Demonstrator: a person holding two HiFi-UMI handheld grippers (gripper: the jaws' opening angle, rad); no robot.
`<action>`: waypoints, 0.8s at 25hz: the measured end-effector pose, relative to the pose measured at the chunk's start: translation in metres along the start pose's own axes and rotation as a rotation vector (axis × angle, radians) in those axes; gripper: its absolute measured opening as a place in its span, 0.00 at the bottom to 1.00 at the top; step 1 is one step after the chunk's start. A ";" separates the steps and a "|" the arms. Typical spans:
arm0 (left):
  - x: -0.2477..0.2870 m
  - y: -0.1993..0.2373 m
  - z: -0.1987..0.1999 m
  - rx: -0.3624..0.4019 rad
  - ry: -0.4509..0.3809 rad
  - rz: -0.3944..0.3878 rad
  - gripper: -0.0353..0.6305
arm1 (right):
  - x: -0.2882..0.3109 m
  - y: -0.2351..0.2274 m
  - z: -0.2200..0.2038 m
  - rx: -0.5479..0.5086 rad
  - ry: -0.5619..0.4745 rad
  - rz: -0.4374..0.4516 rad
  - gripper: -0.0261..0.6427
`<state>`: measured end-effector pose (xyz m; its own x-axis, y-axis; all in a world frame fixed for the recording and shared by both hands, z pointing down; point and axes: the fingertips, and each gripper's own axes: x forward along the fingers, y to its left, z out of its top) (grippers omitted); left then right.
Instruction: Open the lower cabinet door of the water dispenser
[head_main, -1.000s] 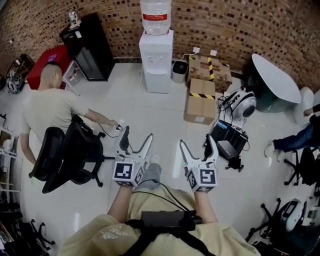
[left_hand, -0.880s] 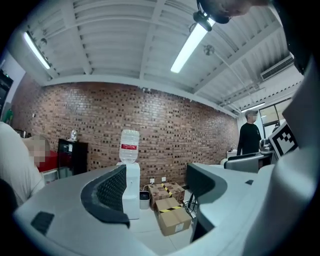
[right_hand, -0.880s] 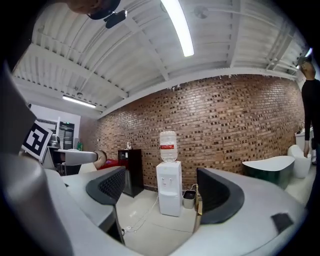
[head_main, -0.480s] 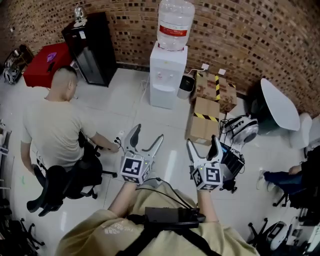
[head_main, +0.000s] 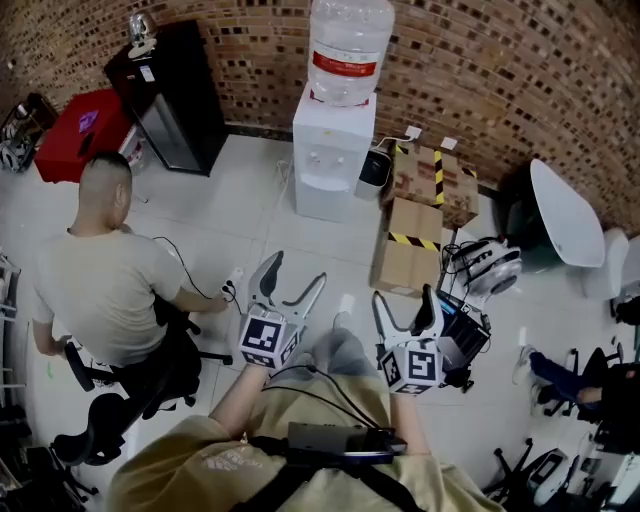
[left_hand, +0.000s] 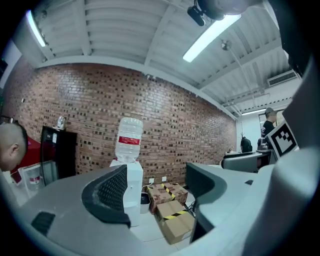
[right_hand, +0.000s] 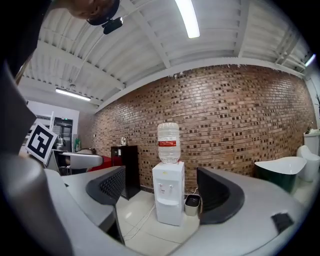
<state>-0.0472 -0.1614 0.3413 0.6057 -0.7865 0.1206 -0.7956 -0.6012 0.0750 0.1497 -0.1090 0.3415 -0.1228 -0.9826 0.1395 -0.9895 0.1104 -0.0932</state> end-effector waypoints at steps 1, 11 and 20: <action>0.013 0.001 0.001 0.003 0.002 0.004 0.58 | 0.012 -0.011 -0.001 0.006 -0.003 0.000 0.74; 0.151 0.034 -0.040 -0.030 0.050 0.117 0.58 | 0.158 -0.083 -0.034 -0.062 0.006 0.122 0.70; 0.234 0.076 -0.145 -0.073 0.113 0.186 0.58 | 0.279 -0.126 -0.177 -0.044 0.138 0.238 0.69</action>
<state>0.0319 -0.3705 0.5184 0.4466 -0.8596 0.2484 -0.8947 -0.4325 0.1120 0.2265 -0.3711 0.5665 -0.3587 -0.8988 0.2521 -0.9335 0.3453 -0.0970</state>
